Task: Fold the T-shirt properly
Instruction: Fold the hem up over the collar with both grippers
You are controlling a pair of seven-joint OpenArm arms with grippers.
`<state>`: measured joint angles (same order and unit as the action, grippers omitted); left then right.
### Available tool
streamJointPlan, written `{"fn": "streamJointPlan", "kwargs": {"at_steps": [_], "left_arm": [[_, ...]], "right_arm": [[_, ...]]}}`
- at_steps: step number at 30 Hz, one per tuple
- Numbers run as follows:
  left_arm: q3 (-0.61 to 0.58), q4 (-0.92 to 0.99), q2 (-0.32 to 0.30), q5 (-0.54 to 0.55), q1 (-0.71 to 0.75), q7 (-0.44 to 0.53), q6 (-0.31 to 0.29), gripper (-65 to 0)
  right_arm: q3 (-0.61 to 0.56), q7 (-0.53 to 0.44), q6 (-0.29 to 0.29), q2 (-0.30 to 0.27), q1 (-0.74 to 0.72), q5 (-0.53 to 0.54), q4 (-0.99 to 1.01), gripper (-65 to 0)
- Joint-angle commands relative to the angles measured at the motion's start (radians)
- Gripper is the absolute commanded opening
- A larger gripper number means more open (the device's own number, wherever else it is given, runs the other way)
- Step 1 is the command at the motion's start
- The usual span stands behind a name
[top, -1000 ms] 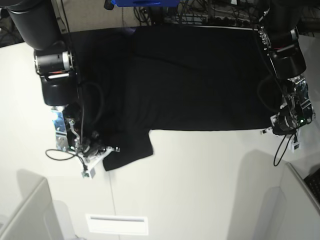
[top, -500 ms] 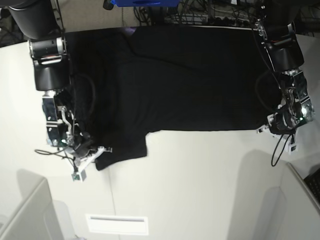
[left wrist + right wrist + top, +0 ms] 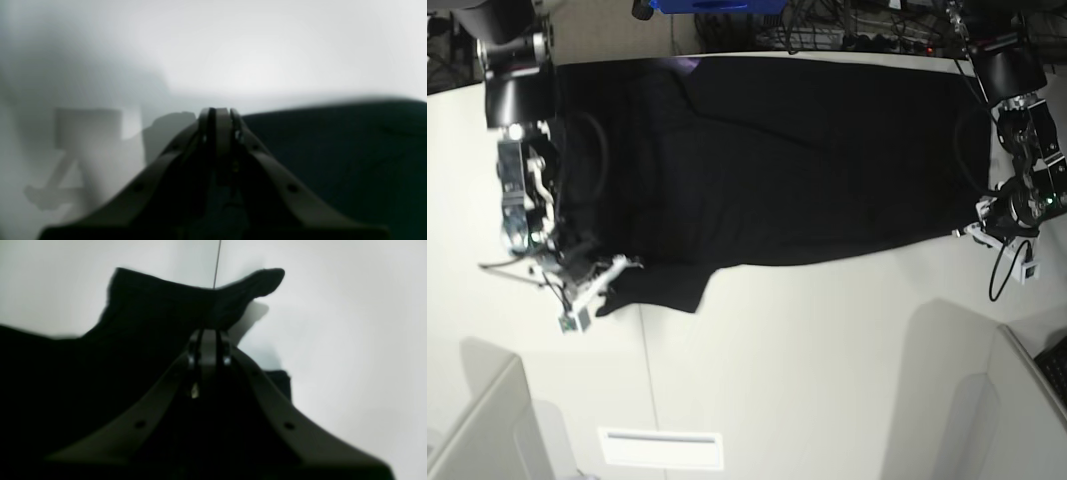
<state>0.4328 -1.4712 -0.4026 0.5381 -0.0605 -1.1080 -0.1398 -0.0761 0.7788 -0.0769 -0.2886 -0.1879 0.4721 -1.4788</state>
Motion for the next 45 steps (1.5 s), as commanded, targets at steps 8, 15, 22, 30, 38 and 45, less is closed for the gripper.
{"fn": "streamJointPlan", "kwargs": {"at_steps": [8,15,22,30,38,45], "left_arm": [[0.056,-0.150,-0.026,0.009,0.095,0.015,-0.005,-65.0],[0.064,-0.240,-0.042,0.009,0.161,0.013,-0.079,-65.0],[0.064,-0.260,-0.045,0.006,0.224,0.013,-0.111,-65.0],[0.064,-0.403,-0.095,0.001,0.314,0.013,-0.191,-65.0],[0.064,-0.421,-0.097,0.001,0.416,0.021,-0.194,-65.0],[0.064,-0.421,-0.097,0.001,0.449,0.021,-0.194,-65.0]], "right_arm": [[0.147,0.120,0.001,-0.011,0.190,0.004,-0.299,-65.0],[0.177,0.123,0.001,0.005,0.333,0.000,-0.415,-65.0],[0.241,0.124,0.001,0.012,0.426,0.004,-0.494,-65.0],[0.272,0.118,0.001,0.039,0.529,0.006,-0.529,-65.0],[0.332,0.109,-0.007,0.118,0.646,0.006,-0.552,-65.0],[0.332,-0.040,-0.007,0.144,0.733,0.006,-0.553,-65.0]]}}
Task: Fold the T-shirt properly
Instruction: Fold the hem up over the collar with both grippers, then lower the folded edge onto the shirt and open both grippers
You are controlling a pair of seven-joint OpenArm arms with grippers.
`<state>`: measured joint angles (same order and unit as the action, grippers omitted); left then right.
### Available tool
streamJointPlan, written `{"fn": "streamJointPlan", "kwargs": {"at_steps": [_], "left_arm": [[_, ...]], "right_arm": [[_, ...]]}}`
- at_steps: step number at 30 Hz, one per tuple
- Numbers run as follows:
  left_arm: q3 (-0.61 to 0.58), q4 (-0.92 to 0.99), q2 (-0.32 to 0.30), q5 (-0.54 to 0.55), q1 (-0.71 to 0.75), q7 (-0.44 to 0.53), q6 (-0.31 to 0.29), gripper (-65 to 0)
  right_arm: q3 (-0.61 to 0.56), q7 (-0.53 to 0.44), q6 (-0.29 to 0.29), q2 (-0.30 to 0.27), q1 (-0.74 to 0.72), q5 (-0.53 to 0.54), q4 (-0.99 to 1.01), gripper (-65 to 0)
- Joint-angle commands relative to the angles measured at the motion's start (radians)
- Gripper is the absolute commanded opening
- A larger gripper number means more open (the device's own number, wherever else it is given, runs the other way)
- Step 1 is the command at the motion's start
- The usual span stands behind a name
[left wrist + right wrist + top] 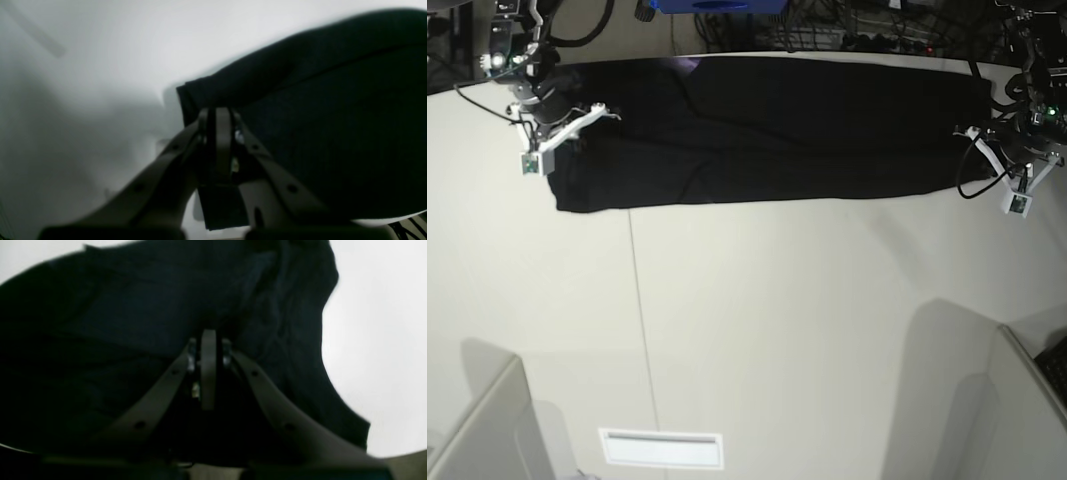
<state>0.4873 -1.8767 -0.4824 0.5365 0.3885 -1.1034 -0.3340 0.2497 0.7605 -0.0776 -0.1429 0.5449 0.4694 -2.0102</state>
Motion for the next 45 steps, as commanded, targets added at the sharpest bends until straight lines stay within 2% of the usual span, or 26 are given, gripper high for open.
{"fn": "streamJointPlan", "kwargs": {"at_steps": [1,9,13,16,19,22,25,38,41,45], "left_arm": [[0.009,-0.016,-0.019,0.003,0.002,0.016,0.000,-65.0],[0.009,-0.017,-0.020,0.006,0.033,0.015,-0.001,-65.0],[0.009,-0.021,-0.017,0.007,0.066,0.015,-0.001,-65.0],[0.024,-0.065,-0.017,0.009,0.085,0.010,-0.001,-65.0],[0.089,-0.082,-0.016,0.009,0.112,0.012,-0.001,-65.0],[0.093,-0.080,-0.016,0.009,0.122,0.013,-0.001,-65.0],[0.092,-0.079,-0.014,0.004,0.131,0.013,-0.001,-65.0],[0.070,-0.065,-0.020,0.000,0.149,0.016,-0.001,-65.0],[0.006,-0.065,-0.017,-0.082,0.148,0.018,-0.001,-65.0],[-0.062,-0.065,-0.009,-0.192,0.146,0.019,-0.001,-65.0]], "right_arm": [[0.006,-0.029,-0.006,0.004,0.010,0.009,-0.022,-65.0],[0.089,-0.195,-0.009,0.065,0.086,0.009,-0.022,-65.0],[0.096,-0.203,-0.060,0.068,0.122,0.010,-0.022,-65.0],[0.093,-0.207,-0.070,0.078,0.140,0.013,-0.022,-65.0],[0.096,-0.207,-0.070,0.096,0.149,0.085,-0.024,-65.0],[0.096,-0.206,-0.070,0.061,0.174,0.210,-0.024,-65.0],[0.096,-0.204,-0.069,0.042,0.192,0.271,-0.024,-65.0],[0.096,-0.201,-0.064,0.039,0.231,0.268,-0.014,-65.0],[0.096,-0.200,-0.064,0.039,0.228,0.248,-0.004,-65.0],[0.096,-0.200,-0.064,0.059,0.225,0.136,0.006,-65.0]]}}
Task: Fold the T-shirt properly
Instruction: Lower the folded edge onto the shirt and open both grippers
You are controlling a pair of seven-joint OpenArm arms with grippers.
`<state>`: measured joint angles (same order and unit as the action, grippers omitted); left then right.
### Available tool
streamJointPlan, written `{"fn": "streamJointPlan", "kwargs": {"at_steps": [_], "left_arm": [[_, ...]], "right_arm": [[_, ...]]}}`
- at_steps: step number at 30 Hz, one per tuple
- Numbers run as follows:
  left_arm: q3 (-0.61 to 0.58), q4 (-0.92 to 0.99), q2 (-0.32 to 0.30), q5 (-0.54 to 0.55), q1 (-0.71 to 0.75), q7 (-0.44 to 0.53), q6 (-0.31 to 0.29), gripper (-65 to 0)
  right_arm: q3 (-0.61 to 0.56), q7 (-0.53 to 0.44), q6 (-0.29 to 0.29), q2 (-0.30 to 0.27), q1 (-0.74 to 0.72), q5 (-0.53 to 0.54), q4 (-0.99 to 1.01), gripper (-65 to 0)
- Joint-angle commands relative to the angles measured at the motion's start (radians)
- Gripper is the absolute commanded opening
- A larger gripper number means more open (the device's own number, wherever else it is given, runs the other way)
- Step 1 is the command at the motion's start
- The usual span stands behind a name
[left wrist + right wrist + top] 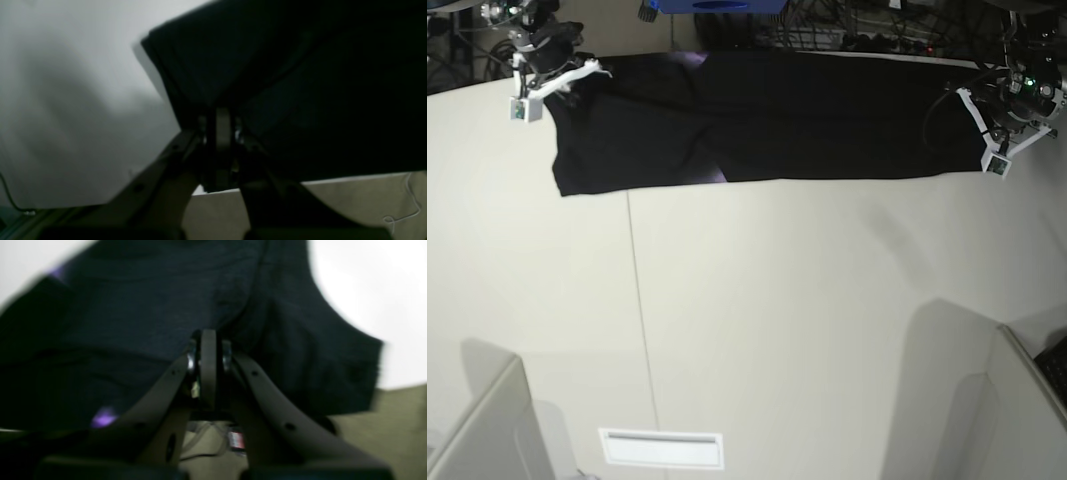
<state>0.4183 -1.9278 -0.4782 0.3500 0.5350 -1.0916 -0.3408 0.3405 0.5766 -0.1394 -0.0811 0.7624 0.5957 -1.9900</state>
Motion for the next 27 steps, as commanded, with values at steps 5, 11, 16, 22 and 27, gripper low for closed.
{"fn": "streamJointPlan", "kwargs": {"at_steps": [5,11,16,22,27], "left_arm": [[0.007,-0.014,-0.006,-0.019,-0.013,0.006,0.006,-65.0],[0.009,-0.020,-0.011,-0.019,-0.005,0.003,0.010,-65.0],[0.103,-0.022,0.003,-0.010,-0.005,0.003,0.007,-31.6],[0.279,-0.026,0.062,-0.004,-0.037,0.006,-0.042,-6.4],[0.402,-0.019,0.140,0.116,-0.048,0.000,-0.221,-14.0]], "right_arm": [[0.006,-0.016,-0.002,0.028,0.007,-0.006,-0.013,-65.0],[0.006,-0.016,-0.002,0.028,0.007,-0.006,-0.013,-65.0],[0.006,-0.023,-0.002,0.036,0.007,-0.004,-0.015,-42.5],[0.006,-0.097,-0.006,0.037,-0.013,0.002,-0.021,-42.0],[0.002,-0.201,-0.007,0.037,-0.005,0.002,-0.024,-42.0]]}}
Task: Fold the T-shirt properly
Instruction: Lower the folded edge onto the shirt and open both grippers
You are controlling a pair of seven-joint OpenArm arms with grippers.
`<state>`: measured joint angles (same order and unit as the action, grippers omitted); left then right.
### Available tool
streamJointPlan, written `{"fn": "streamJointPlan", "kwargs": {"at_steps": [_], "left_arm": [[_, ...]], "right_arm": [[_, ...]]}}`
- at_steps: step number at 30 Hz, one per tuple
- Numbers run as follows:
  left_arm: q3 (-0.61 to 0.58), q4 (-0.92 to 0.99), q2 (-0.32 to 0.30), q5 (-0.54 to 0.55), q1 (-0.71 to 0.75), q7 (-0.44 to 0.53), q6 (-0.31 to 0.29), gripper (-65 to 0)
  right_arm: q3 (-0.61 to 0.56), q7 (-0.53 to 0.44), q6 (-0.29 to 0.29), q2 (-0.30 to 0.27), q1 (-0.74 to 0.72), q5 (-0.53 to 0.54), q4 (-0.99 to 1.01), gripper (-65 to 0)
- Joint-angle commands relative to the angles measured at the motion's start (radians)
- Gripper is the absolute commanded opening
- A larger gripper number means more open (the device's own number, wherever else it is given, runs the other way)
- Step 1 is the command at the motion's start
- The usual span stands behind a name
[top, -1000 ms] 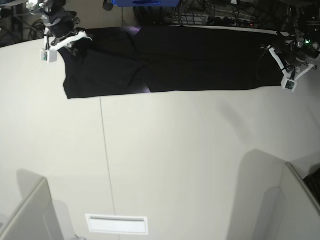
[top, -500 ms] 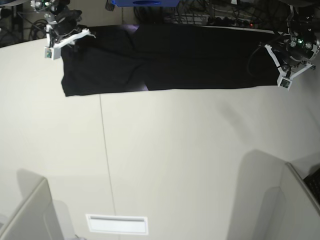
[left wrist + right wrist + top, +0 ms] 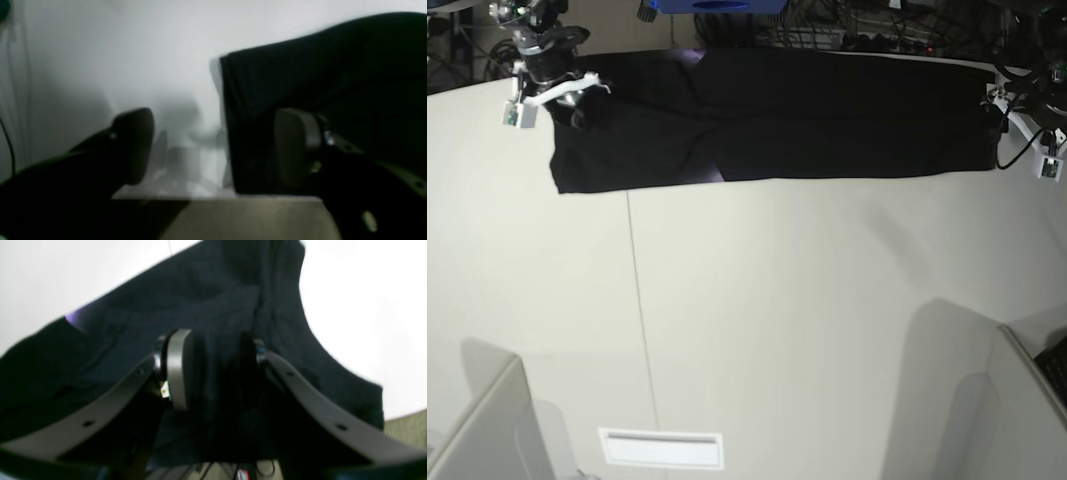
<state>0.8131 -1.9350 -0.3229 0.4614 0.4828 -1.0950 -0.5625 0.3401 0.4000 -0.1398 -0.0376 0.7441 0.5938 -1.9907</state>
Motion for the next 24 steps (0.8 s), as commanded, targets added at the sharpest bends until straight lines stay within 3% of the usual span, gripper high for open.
{"fn": "streamJointPlan", "kwargs": {"at_steps": [1,3,6,9,10,12,16,22,24], "left_arm": [[0.021,-0.010,-0.002,0.026,0.004,0.003,-0.015,-18.1],[0.028,-0.010,0.024,0.055,0.004,0.006,-0.018,-32.4],[0.033,-0.007,0.054,0.056,-0.012,0.009,-0.018,-64.2],[0.033,-0.002,0.069,0.055,-0.051,0.009,-0.018,-65.0],[0.030,0.007,0.071,0.053,-0.057,0.006,-0.018,-65.0],[0.022,0.035,0.071,0.047,-0.068,0.003,0.002,-65.0],[-0.051,0.113,0.071,-0.074,-0.069,0.008,0.062,-65.0],[-0.145,0.273,0.074,-0.171,-0.143,0.011,0.063,-65.0],[-0.150,0.296,0.075,-0.172,-0.175,0.011,0.065,-65.0]], "right_arm": [[-0.003,-0.037,-0.008,-0.006,0.016,0.004,-0.023,-42.0],[-0.022,-0.043,-0.024,-0.006,0.013,0.004,-0.023,-42.2],[-0.071,-0.040,-0.090,-0.015,0.012,0.001,-0.023,-45.8],[-0.086,-0.002,-0.103,-0.017,-0.014,-0.002,-0.014,-63.5],[-0.080,0.040,-0.102,-0.015,-0.031,-0.002,-0.012,-65.0],[-0.078,0.116,-0.100,-0.014,-0.059,-0.002,-0.011,-65.0],[-0.078,0.192,-0.099,-0.015,-0.107,-0.004,0.028,-65.0],[-0.078,0.196,-0.053,-0.020,-0.189,-0.004,0.178,-65.0],[-0.078,0.195,-0.048,-0.046,-0.222,-0.004,0.225,-65.0]]}}
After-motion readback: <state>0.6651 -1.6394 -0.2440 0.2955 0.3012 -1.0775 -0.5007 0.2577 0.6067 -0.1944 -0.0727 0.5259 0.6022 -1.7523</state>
